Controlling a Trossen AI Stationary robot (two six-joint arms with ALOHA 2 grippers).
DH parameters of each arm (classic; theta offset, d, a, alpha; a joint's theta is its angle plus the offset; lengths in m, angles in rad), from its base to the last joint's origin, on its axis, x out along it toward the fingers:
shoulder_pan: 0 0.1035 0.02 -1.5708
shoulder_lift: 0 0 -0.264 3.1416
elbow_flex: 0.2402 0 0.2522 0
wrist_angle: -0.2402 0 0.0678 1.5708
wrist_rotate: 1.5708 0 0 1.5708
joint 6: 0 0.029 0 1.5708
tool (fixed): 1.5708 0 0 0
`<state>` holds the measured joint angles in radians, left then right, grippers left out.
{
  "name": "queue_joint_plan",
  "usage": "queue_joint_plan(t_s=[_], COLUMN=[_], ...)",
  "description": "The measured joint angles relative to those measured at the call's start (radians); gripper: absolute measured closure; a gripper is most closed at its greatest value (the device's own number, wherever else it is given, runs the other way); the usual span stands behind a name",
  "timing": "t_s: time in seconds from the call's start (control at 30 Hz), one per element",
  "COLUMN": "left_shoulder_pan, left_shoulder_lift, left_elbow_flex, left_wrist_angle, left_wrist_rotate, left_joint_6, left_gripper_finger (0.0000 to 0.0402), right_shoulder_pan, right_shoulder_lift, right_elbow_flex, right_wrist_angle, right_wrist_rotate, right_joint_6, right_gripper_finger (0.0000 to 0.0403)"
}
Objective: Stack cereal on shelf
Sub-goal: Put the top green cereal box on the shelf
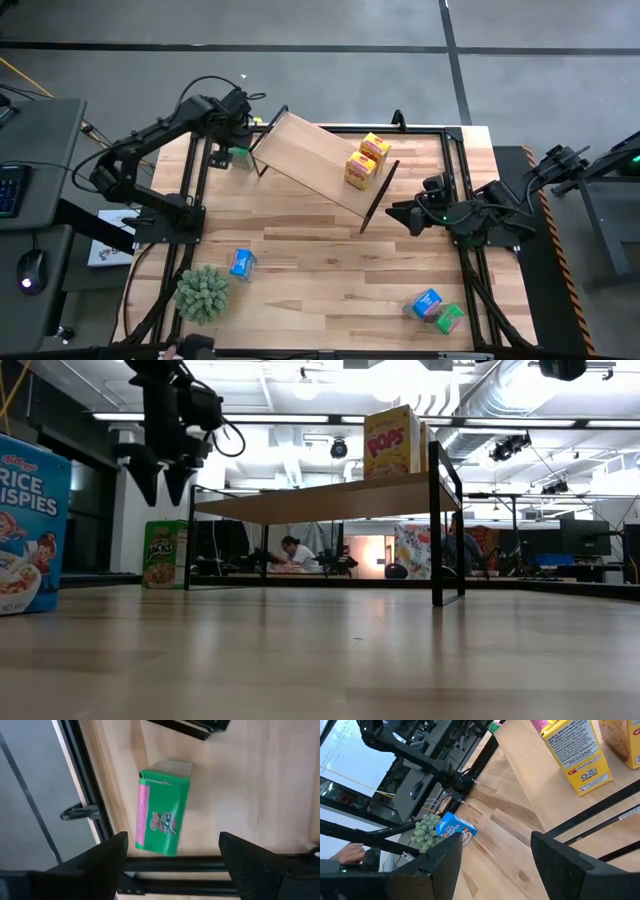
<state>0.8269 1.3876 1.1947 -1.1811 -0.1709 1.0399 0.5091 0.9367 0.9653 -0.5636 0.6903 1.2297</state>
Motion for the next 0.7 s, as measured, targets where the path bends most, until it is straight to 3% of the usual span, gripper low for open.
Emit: queue_joint_plan(t_s=[0.7], left_shoulder_pan=[0.011], left_shoulder_lift=[0.0], left_elbow_flex=[-0.153], left_wrist_angle=[0.264], left_wrist_rotate=[-0.04], left_joint_6=[0.002], left_gripper_finger=[0.0098], right_shoulder_pan=[0.0], right_shoulder_lift=[0.0], right_elbow_flex=[0.0], right_wrist_angle=[0.005], right_wrist_rotate=[0.04], right_joint_6=[0.0], right_gripper_finger=[0.0174])
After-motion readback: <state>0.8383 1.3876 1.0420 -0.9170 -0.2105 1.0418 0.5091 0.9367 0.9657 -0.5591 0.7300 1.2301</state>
